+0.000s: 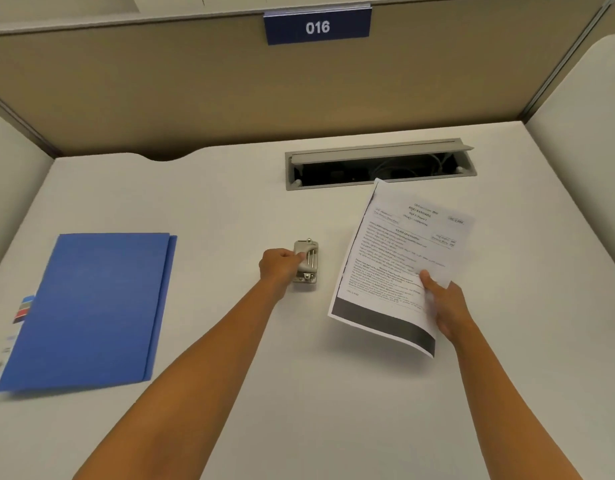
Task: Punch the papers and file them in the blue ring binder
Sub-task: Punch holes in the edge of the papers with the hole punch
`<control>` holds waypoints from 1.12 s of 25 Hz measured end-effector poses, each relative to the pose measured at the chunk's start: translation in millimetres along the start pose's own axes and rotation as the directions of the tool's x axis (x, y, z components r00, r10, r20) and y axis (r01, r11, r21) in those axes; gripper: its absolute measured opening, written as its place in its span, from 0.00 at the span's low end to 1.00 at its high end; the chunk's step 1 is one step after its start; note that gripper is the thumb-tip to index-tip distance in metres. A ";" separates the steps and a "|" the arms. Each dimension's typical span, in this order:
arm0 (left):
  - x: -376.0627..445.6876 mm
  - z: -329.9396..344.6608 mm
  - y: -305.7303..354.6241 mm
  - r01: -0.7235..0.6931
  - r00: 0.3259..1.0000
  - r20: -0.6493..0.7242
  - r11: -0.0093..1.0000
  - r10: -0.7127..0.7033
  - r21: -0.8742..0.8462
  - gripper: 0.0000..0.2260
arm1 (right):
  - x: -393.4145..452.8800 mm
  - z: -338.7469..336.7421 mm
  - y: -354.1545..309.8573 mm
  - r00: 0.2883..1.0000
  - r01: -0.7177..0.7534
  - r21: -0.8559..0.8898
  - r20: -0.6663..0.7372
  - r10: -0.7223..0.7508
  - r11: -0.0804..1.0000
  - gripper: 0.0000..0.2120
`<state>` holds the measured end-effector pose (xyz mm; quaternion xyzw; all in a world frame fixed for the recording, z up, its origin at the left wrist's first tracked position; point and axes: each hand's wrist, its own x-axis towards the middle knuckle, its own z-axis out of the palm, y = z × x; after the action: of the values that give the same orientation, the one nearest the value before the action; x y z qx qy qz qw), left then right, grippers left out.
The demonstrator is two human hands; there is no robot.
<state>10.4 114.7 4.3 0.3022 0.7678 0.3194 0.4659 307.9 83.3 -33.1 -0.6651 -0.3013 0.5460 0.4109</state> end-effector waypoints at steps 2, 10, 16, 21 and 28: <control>0.8 -22.3 -12.3 0.006 1.000 -0.019 1.000 -0.005 0.029 0.07 | -0.9 16.8 5.2 0.999 0.007 -0.056 0.038 -0.005 0.998 0.17; -6.6 -65.3 -51.3 0.034 0.995 -0.100 0.999 -0.031 0.034 0.08 | -20.6 67.8 22.7 0.988 0.039 -0.181 0.154 -0.011 0.983 0.13; -10.1 -78.7 -61.4 0.017 0.993 -0.116 0.998 -0.011 0.059 0.10 | -31.5 86.0 32.8 0.984 0.101 -0.292 0.173 -0.052 0.951 0.13; -9.0 -84.4 -68.1 -0.007 0.995 -0.099 0.993 0.018 0.114 0.10 | -38.9 95.9 33.9 0.980 0.138 -0.354 0.182 -0.077 0.925 0.11; -4.9 -88.7 -75.8 0.017 0.994 -0.109 1.000 -0.018 -0.010 0.11 | -40.1 98.2 40.1 0.983 0.137 -0.366 0.164 -0.081 0.920 0.15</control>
<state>-81.0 46.0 -19.6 0.2753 0.7933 0.3350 0.4274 201.4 51.3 -55.5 -0.6719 -0.4661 0.5015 0.2824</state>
